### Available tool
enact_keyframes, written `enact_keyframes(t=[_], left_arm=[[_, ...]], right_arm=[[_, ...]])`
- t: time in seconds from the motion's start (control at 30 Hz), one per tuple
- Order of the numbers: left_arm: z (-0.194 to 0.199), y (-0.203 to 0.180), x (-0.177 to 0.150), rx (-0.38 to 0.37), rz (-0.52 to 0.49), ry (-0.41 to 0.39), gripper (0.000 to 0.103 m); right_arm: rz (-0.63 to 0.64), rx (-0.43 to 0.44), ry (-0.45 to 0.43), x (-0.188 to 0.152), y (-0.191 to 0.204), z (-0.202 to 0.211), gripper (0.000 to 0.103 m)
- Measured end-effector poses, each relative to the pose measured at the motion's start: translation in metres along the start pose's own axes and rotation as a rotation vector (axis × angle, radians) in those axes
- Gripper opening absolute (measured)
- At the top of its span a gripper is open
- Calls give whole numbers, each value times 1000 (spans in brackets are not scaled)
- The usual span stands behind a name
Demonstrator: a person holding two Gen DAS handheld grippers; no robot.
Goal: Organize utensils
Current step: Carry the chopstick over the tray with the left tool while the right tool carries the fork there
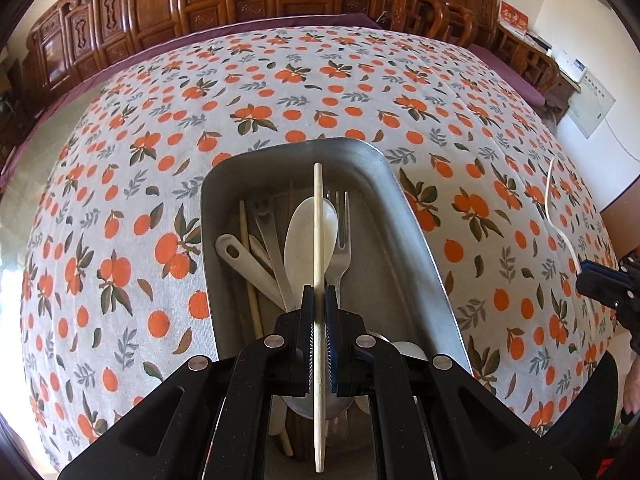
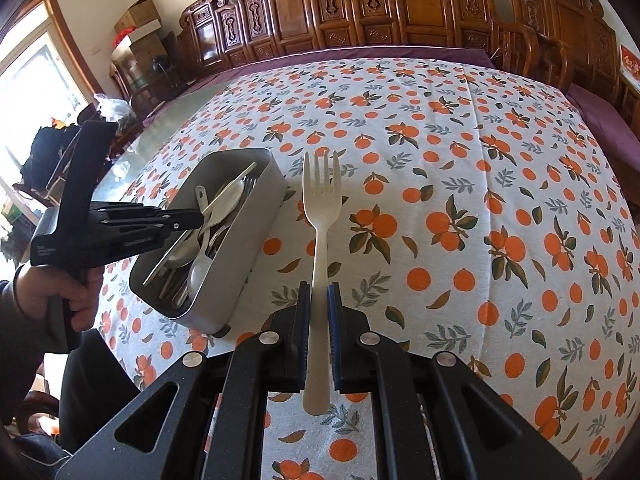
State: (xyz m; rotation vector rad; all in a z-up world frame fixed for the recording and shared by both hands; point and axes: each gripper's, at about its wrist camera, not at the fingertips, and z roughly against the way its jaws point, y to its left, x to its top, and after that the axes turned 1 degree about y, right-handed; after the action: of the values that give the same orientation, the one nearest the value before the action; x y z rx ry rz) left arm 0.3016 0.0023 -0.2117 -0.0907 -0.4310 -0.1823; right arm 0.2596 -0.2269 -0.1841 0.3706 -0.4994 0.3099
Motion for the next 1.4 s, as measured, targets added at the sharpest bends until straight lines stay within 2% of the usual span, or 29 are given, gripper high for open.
enact_keyframes(t=[0.47,0.67,1.07,1.4], left_arm=[[13,16,-3,9,42,-27,5],[30,24,-6,10,53,-61,11],[61,47,-16,19,92,-113,14],[84,62,-30,45,119,-146,29]], right_arm=[[44,35,10,10,33,-11,10],[67,65,21,18,55,-24,10],[79,108,57,39,91,-60,10],[61,129,102,52,114,-98,10]])
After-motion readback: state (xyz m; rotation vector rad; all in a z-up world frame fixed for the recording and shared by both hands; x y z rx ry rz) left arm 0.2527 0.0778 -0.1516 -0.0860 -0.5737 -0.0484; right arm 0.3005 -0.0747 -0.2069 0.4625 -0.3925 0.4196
